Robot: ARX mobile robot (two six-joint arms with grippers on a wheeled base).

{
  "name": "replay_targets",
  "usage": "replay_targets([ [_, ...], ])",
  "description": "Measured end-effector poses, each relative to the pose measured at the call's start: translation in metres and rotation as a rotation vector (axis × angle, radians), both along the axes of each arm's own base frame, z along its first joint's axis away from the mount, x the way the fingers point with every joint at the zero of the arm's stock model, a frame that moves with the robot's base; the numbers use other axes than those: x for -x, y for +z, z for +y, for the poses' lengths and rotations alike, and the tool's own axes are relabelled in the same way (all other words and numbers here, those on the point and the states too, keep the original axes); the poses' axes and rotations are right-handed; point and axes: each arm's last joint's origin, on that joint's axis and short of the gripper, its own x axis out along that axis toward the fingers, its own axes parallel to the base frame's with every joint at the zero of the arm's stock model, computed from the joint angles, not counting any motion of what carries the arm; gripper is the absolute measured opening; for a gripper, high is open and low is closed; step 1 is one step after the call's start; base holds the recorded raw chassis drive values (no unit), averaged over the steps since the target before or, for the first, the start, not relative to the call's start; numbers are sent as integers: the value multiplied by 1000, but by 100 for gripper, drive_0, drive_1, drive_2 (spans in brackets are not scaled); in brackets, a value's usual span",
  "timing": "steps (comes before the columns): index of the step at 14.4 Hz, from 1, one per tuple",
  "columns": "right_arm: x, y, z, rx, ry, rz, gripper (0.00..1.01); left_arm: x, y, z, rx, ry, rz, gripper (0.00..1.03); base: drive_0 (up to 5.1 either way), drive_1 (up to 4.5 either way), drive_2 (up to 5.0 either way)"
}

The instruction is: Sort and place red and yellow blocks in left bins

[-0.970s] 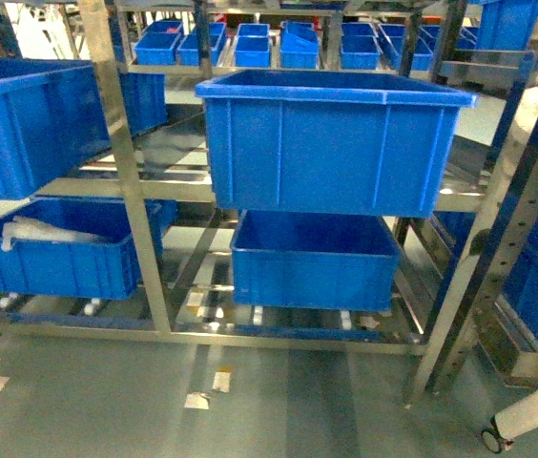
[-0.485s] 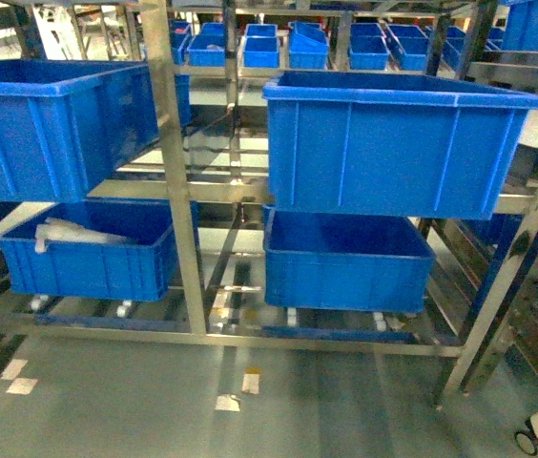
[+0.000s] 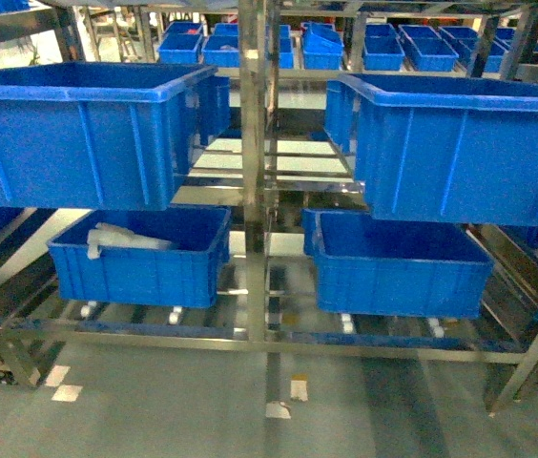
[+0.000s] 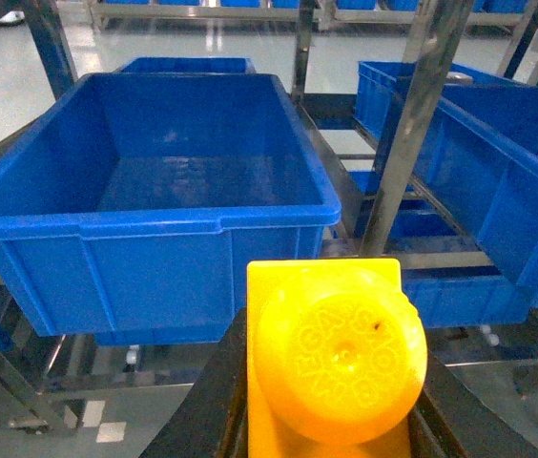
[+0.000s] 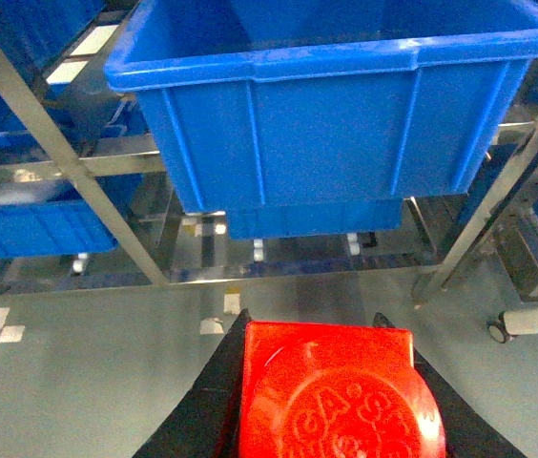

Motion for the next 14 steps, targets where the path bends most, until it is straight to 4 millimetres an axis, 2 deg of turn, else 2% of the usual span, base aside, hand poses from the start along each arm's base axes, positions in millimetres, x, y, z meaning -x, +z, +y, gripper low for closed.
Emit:
replay_targets([
  [2, 0, 0, 0, 0, 0, 1, 27, 0, 0, 0, 0, -3, -1, 27, -462, 382, 120],
  [8, 0, -1, 2, -2, 10, 7, 27, 0, 0, 2, -1, 11, -1, 27, 0, 0, 0],
  [14, 0, 1, 1, -1, 7, -2, 27, 0, 1, 0, 1, 0, -1, 27, 5, 430, -420],
])
